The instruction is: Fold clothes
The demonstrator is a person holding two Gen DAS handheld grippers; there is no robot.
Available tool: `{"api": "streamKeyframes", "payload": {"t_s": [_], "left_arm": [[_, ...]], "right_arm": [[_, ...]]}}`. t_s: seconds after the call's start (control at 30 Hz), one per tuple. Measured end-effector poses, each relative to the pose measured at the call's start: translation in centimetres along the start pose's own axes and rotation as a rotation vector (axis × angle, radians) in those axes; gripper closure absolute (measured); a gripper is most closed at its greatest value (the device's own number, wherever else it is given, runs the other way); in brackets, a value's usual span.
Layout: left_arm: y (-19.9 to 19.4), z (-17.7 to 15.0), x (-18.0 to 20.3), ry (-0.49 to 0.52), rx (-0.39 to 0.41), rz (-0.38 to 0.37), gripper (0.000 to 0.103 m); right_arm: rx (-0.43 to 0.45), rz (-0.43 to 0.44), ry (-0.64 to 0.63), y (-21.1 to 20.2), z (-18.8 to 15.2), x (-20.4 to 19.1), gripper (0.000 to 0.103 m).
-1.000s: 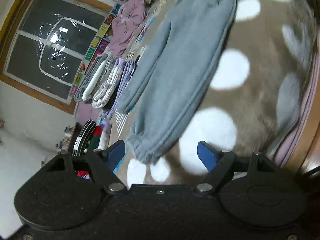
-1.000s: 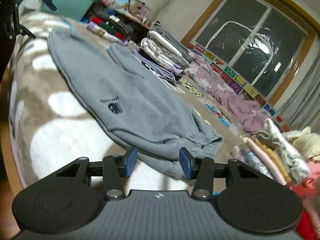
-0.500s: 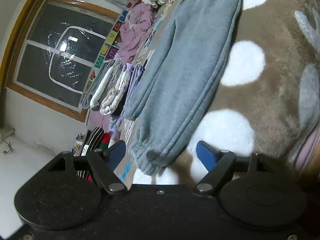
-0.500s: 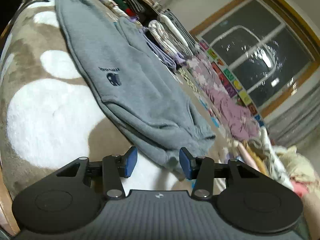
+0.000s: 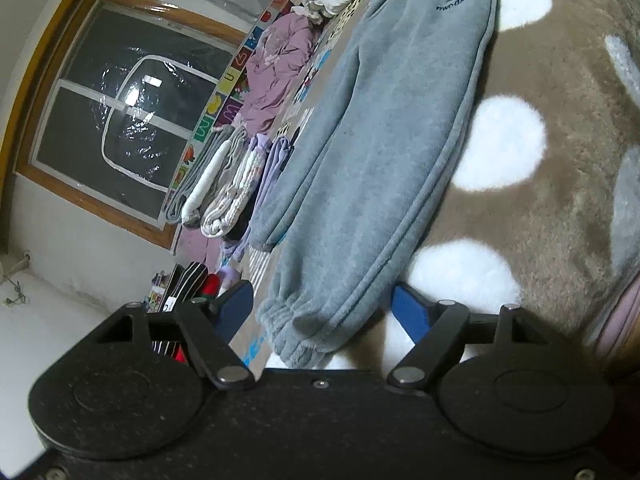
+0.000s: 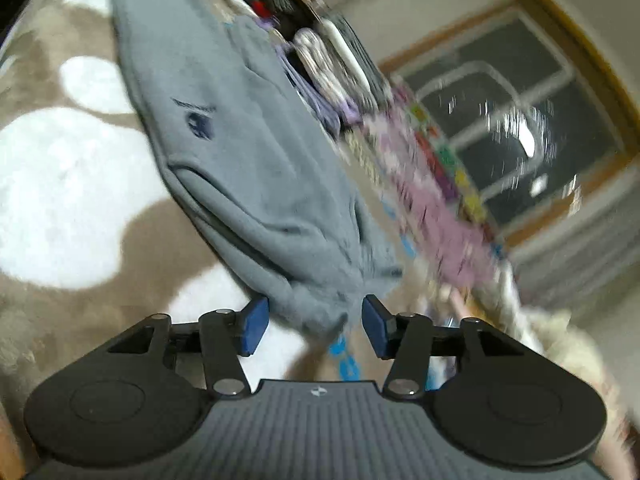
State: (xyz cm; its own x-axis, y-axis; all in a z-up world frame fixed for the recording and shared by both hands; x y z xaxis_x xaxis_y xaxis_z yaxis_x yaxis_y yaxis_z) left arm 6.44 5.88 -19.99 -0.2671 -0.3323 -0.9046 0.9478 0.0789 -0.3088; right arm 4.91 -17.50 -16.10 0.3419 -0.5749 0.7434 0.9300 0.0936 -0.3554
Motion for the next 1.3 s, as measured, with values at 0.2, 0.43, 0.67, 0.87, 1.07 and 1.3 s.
{"api": "streamKeyframes", "payload": {"t_s": [0.2,0.43,0.67,0.87,1.07,1.3], "left_arm": [[0.1,-0.4,0.3,-0.024,0.014,0.002,0.07],[0.1,-0.1,-3.1,-0.212,0.031,0.037,0.087],[1.9,1.3,-8.5,-0.406,0.051,0.039,0.091],[5.4,2.4,-11.4,-0.492,0.045,0.038,0.093],[9.8,3.4,-13.4,-0.549,0.027,0.012,0.093],[15.8,3.7,-13.6,-0.616,-0.016,-0.099,0.093]], "right_arm": [[0.035,0.007,-0.001,0.5,-0.1,0.2,0.052],[0.05,0.08,0.115,-0.3,0.4,1.2,0.088],[0.146,0.013,0.282,-1.5,1.3,5.1,0.09],[0.181,0.005,0.447,0.8,2.1,8.5,0.09],[0.155,0.042,0.623,4.6,1.7,10.6,0.09],[0.09,0.13,0.911,8.6,-0.1,12.4,0.089]]}}
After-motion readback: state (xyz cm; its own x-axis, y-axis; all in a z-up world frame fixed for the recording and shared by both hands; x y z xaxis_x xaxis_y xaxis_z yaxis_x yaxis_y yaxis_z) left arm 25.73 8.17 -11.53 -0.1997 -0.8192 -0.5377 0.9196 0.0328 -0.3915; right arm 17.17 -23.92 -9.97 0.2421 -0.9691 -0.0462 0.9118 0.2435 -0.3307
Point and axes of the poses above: each gripper's, at about its wrist camera, not at the fingertips, and y roughly the way its jaws point, x to its right, z to its top, the point moved 4 cm from there along y, roughly the way its jaws point, and after that the axes turned 6 degrees about y, right-handed, at the moved point
